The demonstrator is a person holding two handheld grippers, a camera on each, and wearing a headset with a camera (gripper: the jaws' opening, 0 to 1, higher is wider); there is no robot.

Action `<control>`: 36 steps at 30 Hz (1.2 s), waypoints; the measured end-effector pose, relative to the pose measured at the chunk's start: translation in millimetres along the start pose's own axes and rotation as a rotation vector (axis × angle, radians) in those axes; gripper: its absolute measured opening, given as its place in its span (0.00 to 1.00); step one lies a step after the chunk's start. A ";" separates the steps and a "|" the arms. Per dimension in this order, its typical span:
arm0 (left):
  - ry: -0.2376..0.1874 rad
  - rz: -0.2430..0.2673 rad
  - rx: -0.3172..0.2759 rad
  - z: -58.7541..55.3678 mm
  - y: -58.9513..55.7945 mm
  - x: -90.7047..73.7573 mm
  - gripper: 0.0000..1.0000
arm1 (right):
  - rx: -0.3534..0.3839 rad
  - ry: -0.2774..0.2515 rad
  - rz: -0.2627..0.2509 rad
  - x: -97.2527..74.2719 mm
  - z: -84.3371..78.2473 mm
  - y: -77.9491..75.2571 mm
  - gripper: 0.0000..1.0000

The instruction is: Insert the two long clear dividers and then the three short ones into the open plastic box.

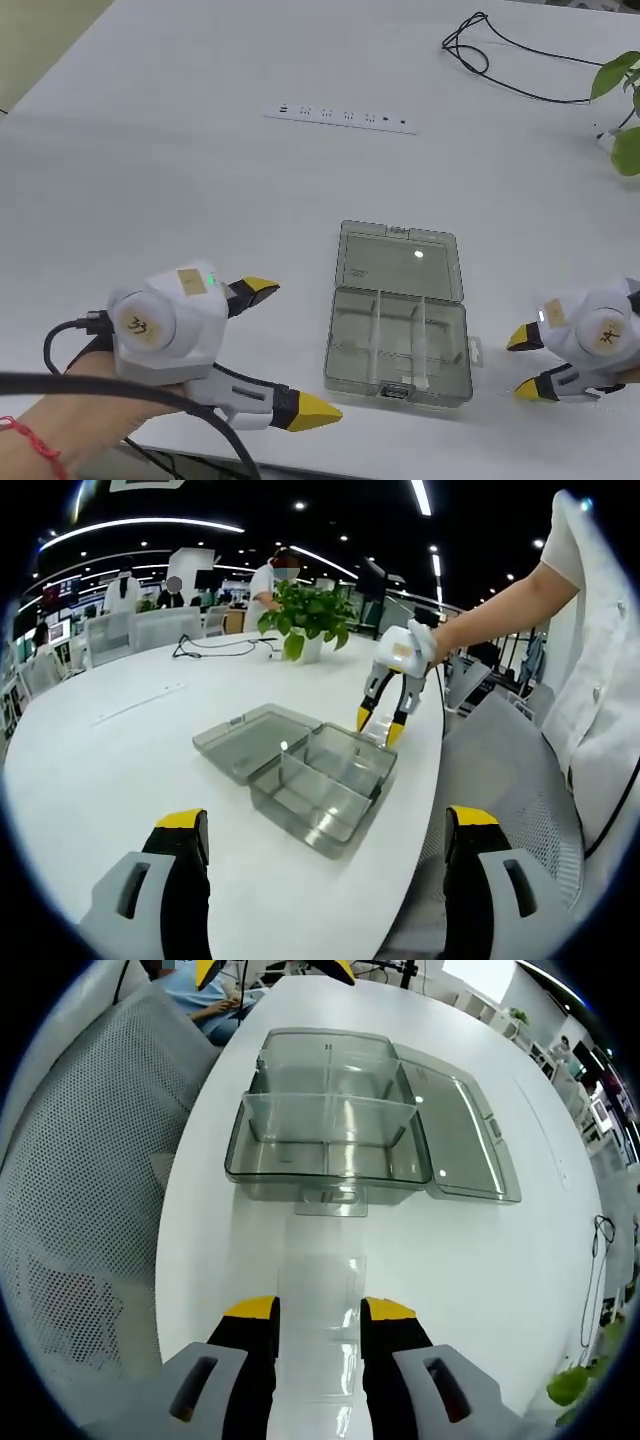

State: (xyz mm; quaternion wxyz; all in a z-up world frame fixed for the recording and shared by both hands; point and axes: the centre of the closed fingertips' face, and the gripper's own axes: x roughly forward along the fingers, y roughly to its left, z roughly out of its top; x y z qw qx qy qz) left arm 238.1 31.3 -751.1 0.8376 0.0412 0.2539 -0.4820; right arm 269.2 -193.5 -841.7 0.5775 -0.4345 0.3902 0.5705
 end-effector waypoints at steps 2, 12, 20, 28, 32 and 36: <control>-0.004 0.001 0.000 2.0 0.2 -0.1 1.00 | 0.005 -0.014 -0.016 -7.2 4.3 0.0 0.33; -0.076 -0.014 -0.082 30.9 0.1 3.9 0.98 | -0.002 -0.084 -0.119 -49.6 38.5 -2.7 0.33; -0.113 -0.064 -0.157 53.0 -11.3 14.1 0.88 | -0.052 -0.119 -0.168 -75.4 75.3 6.0 0.33; -0.161 -0.140 -0.305 73.1 -29.2 25.7 0.76 | -0.065 -0.152 -0.205 -92.8 106.7 13.3 0.33; -0.167 -0.167 -0.358 76.8 -35.6 29.6 0.71 | -0.077 -0.156 -0.219 -97.4 118.1 17.5 0.33; -0.171 -0.195 -0.433 79.6 -42.1 34.0 0.64 | -0.084 -0.160 -0.230 -100.3 126.1 19.8 0.33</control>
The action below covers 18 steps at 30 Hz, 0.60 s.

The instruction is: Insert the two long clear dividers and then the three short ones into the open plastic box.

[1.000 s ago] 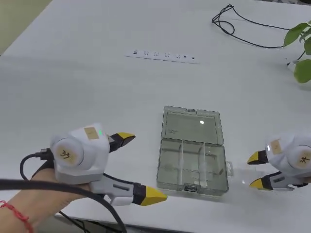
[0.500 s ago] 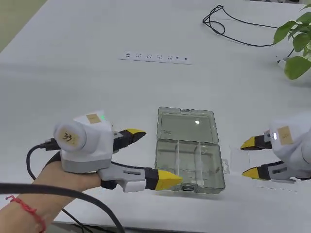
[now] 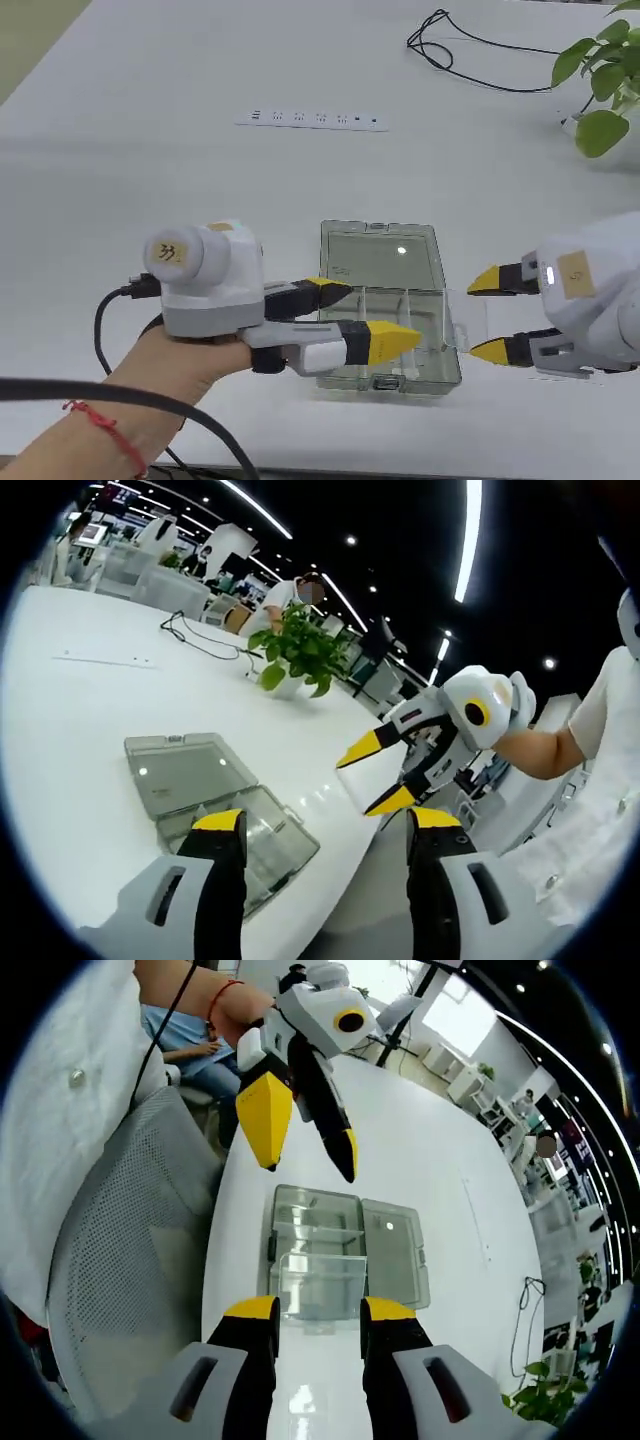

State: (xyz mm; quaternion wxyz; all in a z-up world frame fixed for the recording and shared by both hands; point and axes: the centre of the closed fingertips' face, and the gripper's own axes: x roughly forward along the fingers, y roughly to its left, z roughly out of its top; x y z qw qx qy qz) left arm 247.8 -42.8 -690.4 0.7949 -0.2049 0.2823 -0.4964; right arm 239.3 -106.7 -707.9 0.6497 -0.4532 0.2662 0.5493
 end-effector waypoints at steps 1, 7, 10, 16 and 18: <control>0.000 -0.015 -0.015 -0.6 -3.3 1.4 0.61 | -0.003 0.000 -0.004 -0.6 2.4 0.3 0.33; -0.004 -0.054 -0.091 -1.5 -14.0 10.6 0.52 | -0.006 -0.008 -0.017 -5.3 12.8 0.9 0.33; -0.009 -0.078 -0.125 -0.7 -20.8 15.5 0.47 | -0.006 -0.011 -0.020 -7.2 17.8 2.1 0.33; -0.009 -0.102 -0.178 -2.2 -27.3 23.0 0.37 | -0.015 -0.017 -0.028 -10.5 26.3 3.9 0.33; 0.000 -0.101 -0.186 -4.9 -28.0 25.2 0.34 | -0.013 -0.019 -0.032 -11.6 28.6 3.6 0.33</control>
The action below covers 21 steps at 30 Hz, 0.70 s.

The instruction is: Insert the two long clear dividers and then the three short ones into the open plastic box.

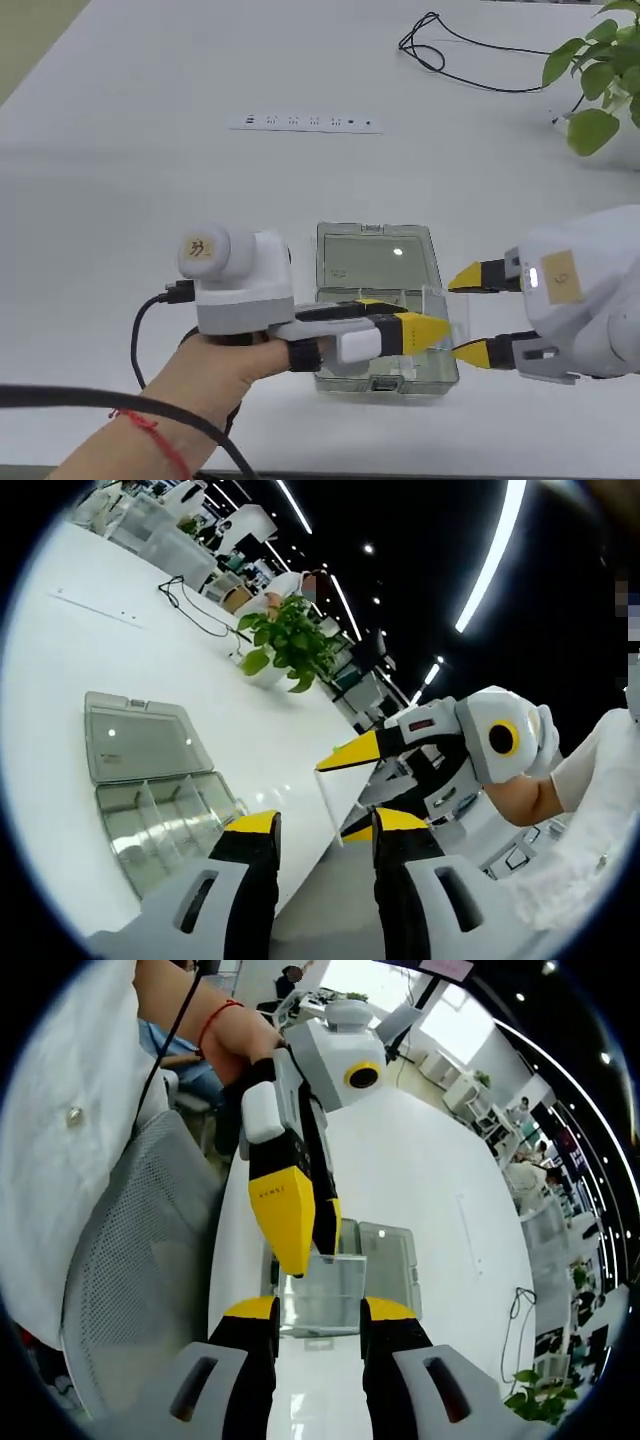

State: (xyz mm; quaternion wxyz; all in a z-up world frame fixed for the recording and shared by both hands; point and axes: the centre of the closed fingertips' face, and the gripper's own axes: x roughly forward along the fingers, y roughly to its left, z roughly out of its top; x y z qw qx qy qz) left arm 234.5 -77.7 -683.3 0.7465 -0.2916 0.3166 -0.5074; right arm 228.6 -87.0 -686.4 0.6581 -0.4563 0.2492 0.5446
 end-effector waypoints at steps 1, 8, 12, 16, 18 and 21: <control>0.002 0.001 -0.005 -0.8 0.0 0.7 0.33 | -0.001 -0.002 -0.001 -0.4 0.9 0.0 0.33; 0.019 -0.010 -0.031 -5.6 -1.6 3.8 0.19 | -0.016 0.004 -0.002 -1.0 4.3 2.8 0.33; 0.023 -0.015 -0.036 -6.4 -1.9 4.8 0.12 | -0.024 0.008 0.002 -1.4 4.9 4.6 0.33; 0.033 -0.027 -0.041 -8.5 -4.4 6.3 0.06 | -0.036 0.017 0.002 -0.8 5.1 6.0 0.33; 0.033 -0.028 -0.047 -9.1 -4.7 6.9 0.04 | -0.046 0.023 0.001 -0.3 4.5 6.1 0.33; 0.034 -0.032 -0.050 -9.9 -5.0 7.2 0.01 | -0.049 0.027 -0.001 -0.7 4.6 6.1 0.33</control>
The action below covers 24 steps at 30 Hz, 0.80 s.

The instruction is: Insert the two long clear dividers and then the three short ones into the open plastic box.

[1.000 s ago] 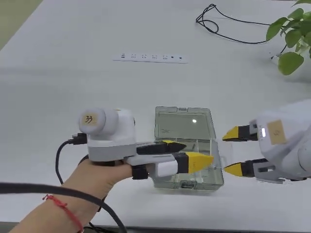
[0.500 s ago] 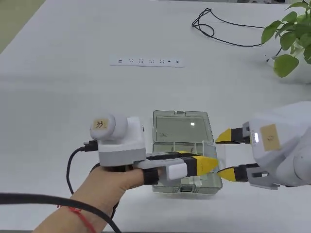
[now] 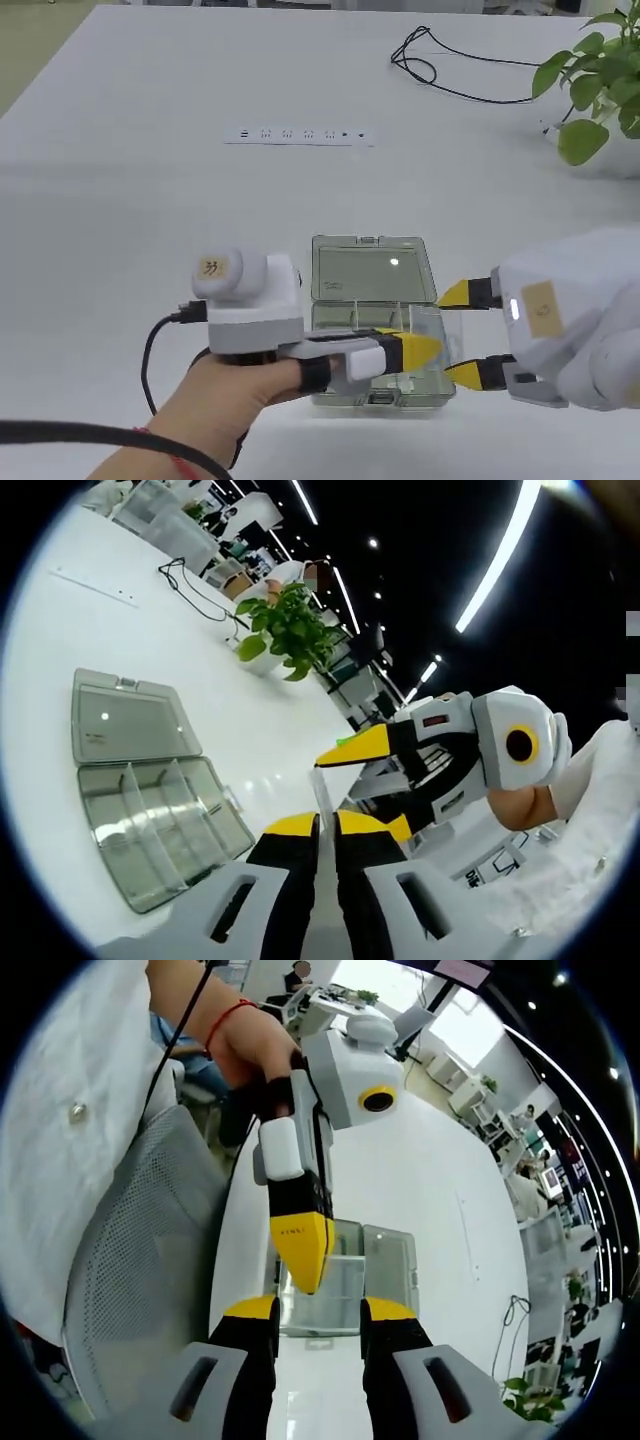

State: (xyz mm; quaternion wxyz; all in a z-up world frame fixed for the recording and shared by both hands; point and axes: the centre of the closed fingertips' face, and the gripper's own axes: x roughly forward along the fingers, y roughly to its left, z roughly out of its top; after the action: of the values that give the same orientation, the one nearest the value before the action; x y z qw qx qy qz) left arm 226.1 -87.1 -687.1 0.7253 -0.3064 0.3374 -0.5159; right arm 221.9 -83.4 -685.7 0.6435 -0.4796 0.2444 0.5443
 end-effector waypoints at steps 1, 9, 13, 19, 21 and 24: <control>0.001 -0.003 -0.001 -0.2 -0.6 0.0 0.00 | 0.000 0.000 0.000 0.1 0.1 0.0 0.33; -0.004 -0.011 -0.025 -1.7 -1.2 0.4 0.00 | -0.010 0.006 0.000 1.4 -0.7 1.3 0.33; -0.012 -0.006 -0.033 -1.0 -0.9 0.0 0.00 | -0.010 0.004 -0.004 2.1 -0.4 0.6 0.35; 0.007 -0.001 0.036 -3.1 0.3 -0.6 0.00 | 0.040 -0.035 0.001 -2.9 4.9 -4.5 0.36; 0.025 -0.004 0.111 -5.0 0.2 -1.2 0.00 | 0.091 -0.074 0.025 -6.9 7.8 -5.9 0.36; 0.046 -0.032 0.225 -7.6 -6.3 -2.0 0.00 | 0.163 -0.134 0.073 -14.9 11.8 -9.7 0.34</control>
State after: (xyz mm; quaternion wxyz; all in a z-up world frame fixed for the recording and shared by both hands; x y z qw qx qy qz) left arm 216.1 -87.7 -686.2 0.7390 -0.2167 0.2889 -0.5688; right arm 224.3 -79.5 -664.9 0.6749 -0.3789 0.2616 0.5766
